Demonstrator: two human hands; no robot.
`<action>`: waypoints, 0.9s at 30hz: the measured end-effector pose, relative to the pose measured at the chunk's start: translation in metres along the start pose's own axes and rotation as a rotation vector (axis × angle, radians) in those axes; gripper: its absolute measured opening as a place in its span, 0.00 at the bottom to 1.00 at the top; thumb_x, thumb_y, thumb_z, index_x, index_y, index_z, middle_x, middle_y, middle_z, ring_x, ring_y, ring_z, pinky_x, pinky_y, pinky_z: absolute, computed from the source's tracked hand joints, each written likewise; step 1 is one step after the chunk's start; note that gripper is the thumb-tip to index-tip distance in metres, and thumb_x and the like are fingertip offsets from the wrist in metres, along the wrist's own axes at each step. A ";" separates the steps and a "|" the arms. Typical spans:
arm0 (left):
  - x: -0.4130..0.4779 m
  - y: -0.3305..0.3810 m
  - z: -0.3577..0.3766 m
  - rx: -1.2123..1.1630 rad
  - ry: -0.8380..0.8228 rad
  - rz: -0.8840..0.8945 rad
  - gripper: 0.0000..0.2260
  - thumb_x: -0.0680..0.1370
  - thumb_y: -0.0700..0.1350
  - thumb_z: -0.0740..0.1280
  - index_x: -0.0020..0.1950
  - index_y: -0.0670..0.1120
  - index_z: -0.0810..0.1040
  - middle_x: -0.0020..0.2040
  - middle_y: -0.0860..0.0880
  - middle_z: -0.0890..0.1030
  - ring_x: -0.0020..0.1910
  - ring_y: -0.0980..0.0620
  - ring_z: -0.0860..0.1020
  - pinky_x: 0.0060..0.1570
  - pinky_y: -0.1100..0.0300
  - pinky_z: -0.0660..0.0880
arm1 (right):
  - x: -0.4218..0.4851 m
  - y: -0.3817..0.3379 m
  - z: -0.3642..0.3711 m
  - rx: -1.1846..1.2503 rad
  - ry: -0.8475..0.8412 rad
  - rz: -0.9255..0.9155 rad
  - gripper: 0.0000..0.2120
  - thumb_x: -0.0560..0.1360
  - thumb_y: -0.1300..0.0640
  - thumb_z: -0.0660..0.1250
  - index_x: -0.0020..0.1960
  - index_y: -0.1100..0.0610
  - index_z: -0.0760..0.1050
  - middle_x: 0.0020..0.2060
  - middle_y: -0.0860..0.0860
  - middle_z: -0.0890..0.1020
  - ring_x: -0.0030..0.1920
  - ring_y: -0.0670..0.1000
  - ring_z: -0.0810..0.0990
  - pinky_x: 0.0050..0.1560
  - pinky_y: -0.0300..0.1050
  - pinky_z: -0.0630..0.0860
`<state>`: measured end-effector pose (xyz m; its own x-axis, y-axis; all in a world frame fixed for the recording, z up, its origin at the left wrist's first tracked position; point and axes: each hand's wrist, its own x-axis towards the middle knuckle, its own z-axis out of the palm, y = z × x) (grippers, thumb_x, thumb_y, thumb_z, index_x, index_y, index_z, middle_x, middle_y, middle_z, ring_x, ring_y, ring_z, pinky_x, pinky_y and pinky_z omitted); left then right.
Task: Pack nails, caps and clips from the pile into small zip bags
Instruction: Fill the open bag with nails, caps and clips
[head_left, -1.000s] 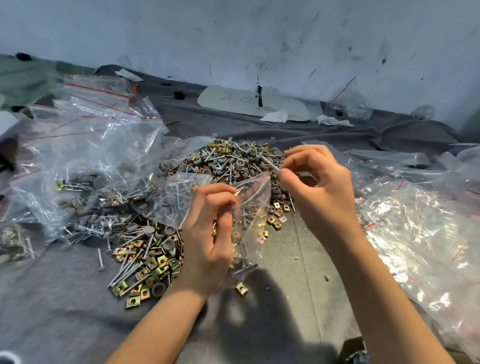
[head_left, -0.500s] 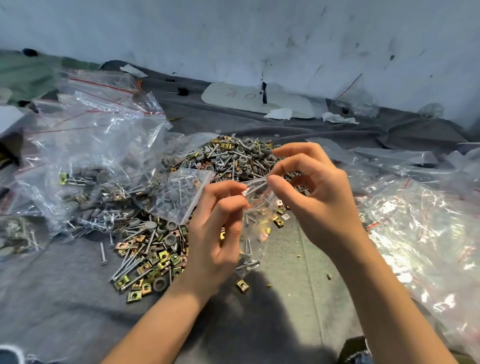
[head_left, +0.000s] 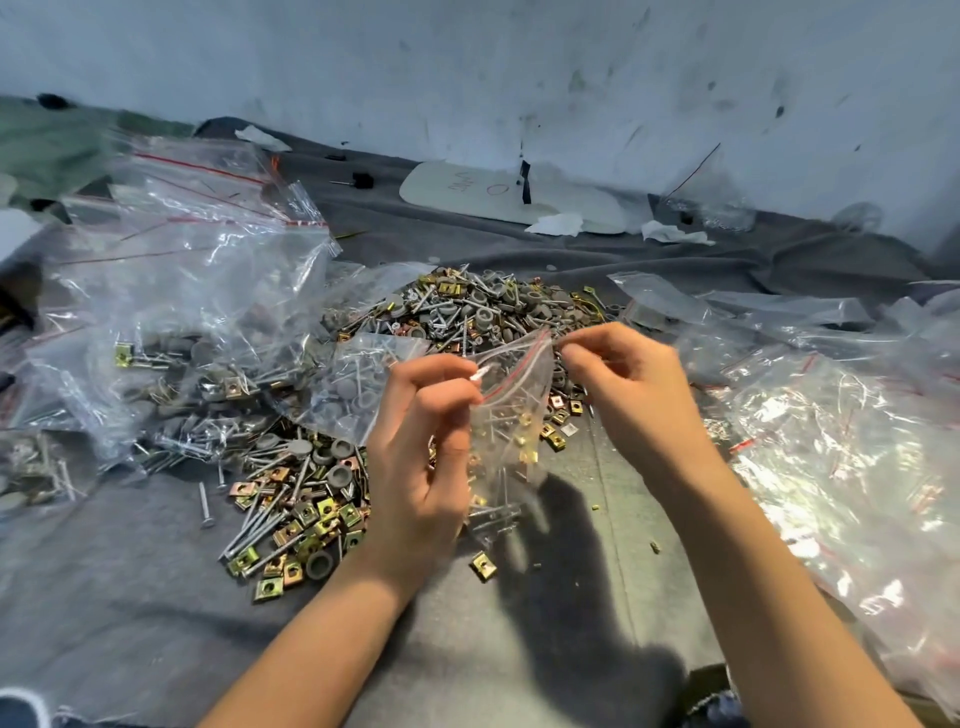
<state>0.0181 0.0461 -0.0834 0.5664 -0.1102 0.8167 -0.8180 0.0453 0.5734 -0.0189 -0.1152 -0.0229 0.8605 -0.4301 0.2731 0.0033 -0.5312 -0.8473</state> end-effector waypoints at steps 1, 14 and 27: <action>0.000 0.000 0.000 -0.002 0.004 -0.002 0.09 0.76 0.37 0.57 0.52 0.45 0.74 0.55 0.47 0.74 0.53 0.55 0.74 0.51 0.64 0.71 | 0.001 0.005 0.003 -0.091 -0.055 0.043 0.05 0.76 0.56 0.66 0.48 0.51 0.81 0.42 0.45 0.82 0.43 0.43 0.79 0.46 0.42 0.76; 0.001 -0.003 -0.003 0.004 0.049 -0.009 0.08 0.78 0.38 0.57 0.52 0.45 0.74 0.55 0.48 0.75 0.51 0.47 0.76 0.49 0.54 0.74 | 0.004 0.030 0.063 -0.586 -0.319 0.048 0.10 0.73 0.46 0.67 0.44 0.53 0.79 0.42 0.52 0.81 0.39 0.53 0.78 0.41 0.44 0.76; 0.000 -0.005 -0.002 -0.013 0.020 -0.031 0.07 0.79 0.40 0.58 0.53 0.46 0.74 0.54 0.47 0.75 0.52 0.47 0.76 0.49 0.53 0.75 | 0.005 -0.006 0.014 0.144 0.012 -0.090 0.05 0.76 0.63 0.65 0.48 0.56 0.78 0.37 0.47 0.80 0.35 0.44 0.74 0.36 0.35 0.70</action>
<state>0.0220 0.0484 -0.0864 0.5933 -0.0922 0.7997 -0.7988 0.0554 0.5990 -0.0078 -0.1036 -0.0224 0.8474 -0.3943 0.3556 0.1540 -0.4585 -0.8753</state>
